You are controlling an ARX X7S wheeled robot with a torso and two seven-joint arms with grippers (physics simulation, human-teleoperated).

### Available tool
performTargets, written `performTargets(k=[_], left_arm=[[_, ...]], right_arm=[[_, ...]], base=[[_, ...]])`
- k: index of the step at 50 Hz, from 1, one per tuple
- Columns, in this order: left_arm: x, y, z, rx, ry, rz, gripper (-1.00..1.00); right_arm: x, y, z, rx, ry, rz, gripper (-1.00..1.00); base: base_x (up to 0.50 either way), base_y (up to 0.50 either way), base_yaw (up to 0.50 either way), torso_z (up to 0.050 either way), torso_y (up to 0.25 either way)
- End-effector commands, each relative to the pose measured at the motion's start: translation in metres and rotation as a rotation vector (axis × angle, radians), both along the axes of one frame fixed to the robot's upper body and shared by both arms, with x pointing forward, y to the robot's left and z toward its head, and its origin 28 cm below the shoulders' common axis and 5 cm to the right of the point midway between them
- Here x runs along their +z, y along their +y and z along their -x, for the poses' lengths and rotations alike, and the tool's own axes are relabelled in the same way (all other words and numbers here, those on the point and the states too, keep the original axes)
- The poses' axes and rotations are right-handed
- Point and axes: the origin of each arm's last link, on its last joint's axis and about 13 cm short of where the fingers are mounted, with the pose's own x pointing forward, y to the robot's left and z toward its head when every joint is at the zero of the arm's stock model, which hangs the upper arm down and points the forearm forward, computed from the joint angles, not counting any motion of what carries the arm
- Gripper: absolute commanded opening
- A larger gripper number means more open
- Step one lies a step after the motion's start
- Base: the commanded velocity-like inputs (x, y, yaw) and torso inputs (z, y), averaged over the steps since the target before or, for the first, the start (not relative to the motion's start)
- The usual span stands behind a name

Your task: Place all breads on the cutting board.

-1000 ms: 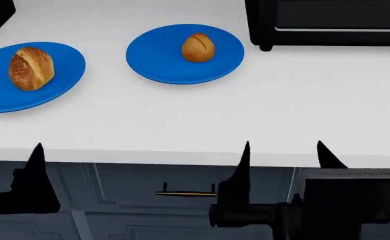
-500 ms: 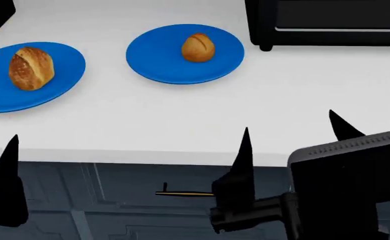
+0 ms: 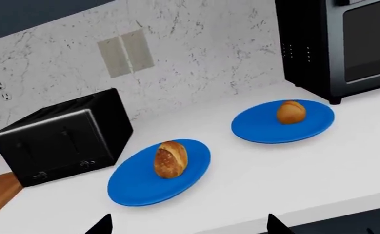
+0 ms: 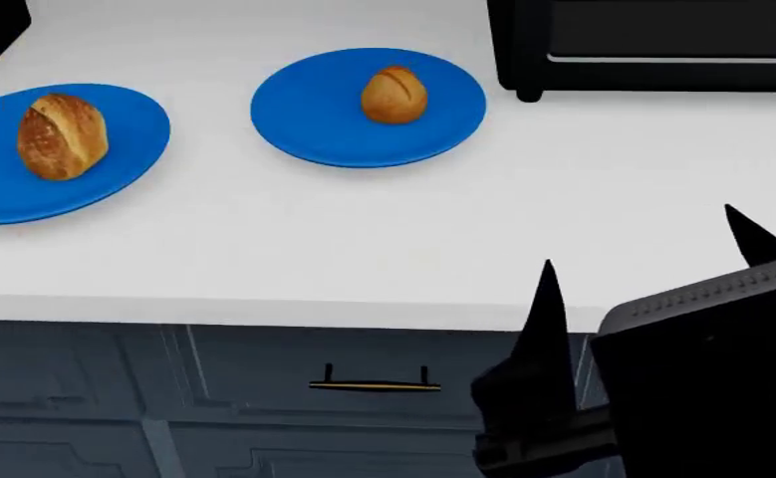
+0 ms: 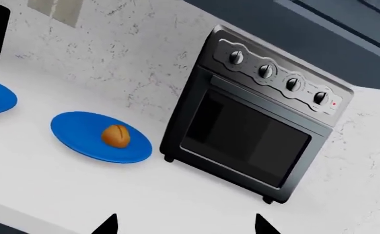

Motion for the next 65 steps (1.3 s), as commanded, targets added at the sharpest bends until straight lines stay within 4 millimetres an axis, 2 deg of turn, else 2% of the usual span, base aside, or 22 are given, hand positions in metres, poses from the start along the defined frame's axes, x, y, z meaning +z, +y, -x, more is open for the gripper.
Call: performTargets(k=[1, 26, 27, 50, 65], left_arm=[[0.005, 0.003, 0.006, 0.008, -0.006, -0.003, 1.0], [0.005, -0.002, 0.001, -0.012, -0.026, 0.038, 1.0], [0.006, -0.004, 0.002, -0.017, -0.024, 0.045, 1.0], [0.005, -0.002, 0.003, -0.005, -0.033, 0.061, 1.0], [0.005, 0.0, 0.006, -0.01, -0.041, 0.071, 1.0]], right_arm=[[0.005, -0.007, 0.007, -0.045, -0.003, 0.012, 1.0], [-0.002, -0.005, 0.004, -0.028, 0.003, -0.069, 1.0], [-0.003, -0.005, 0.005, -0.004, 0.008, -0.117, 1.0], [-0.005, -0.004, 0.006, 0.006, 0.008, -0.122, 1.0], [-0.005, -0.002, 0.007, 0.01, 0.013, -0.124, 1.0]], base=[[0.0, 0.0, 0.0, 0.0, 0.0], [0.0, 0.4, 0.0, 0.0, 0.0], [0.45, 0.0, 0.0, 0.0, 0.0], [0.49, 0.0, 0.0, 0.0, 0.0], [0.41, 0.0, 0.0, 0.047, 0.0]])
